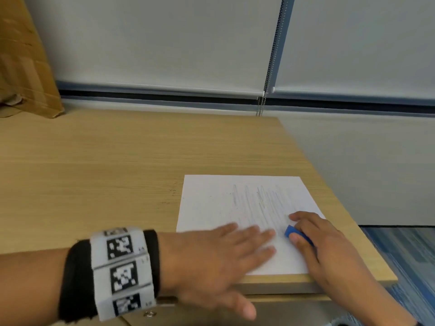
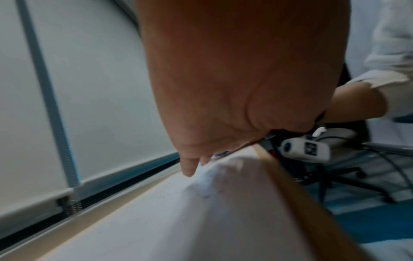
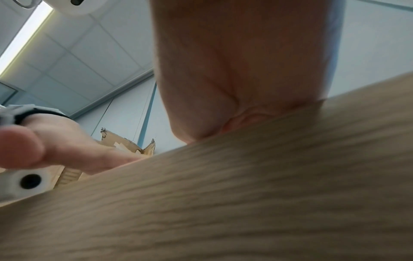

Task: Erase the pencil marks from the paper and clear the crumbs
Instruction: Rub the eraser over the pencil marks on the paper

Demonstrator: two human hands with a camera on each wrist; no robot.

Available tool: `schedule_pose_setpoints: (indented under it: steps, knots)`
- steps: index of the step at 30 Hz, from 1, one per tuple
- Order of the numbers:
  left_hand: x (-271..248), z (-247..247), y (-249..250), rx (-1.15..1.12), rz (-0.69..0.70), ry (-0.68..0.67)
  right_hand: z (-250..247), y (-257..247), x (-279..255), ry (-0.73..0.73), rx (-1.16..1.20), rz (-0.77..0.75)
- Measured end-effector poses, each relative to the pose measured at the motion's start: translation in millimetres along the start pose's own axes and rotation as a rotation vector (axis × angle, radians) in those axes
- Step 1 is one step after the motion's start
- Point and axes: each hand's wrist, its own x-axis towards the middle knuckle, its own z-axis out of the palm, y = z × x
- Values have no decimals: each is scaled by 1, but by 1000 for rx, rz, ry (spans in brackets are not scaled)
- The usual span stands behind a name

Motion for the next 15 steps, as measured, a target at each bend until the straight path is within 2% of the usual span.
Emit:
schedule_pose_setpoints:
  steps: [2,4,8,10,12,15]
  knots:
    - [3,7,7,-5,17,-29,2,0,-1,22,27,20]
    - [-6,12,0,-31,-55,-51,4,2,-2,21,37,36]
    - [-38,15,-36,-96,-406,-186,7,4,-3,36,53,45]
    - [-47,14,-47,-123,-525,-210,8,4,-3,62,59,32]
    - [-45,11,-42,-100,-502,-175,9,5,-3,82,62,28]
    - [-30,12,-14,-9,-225,-76,9,3,-3,89,69,41]
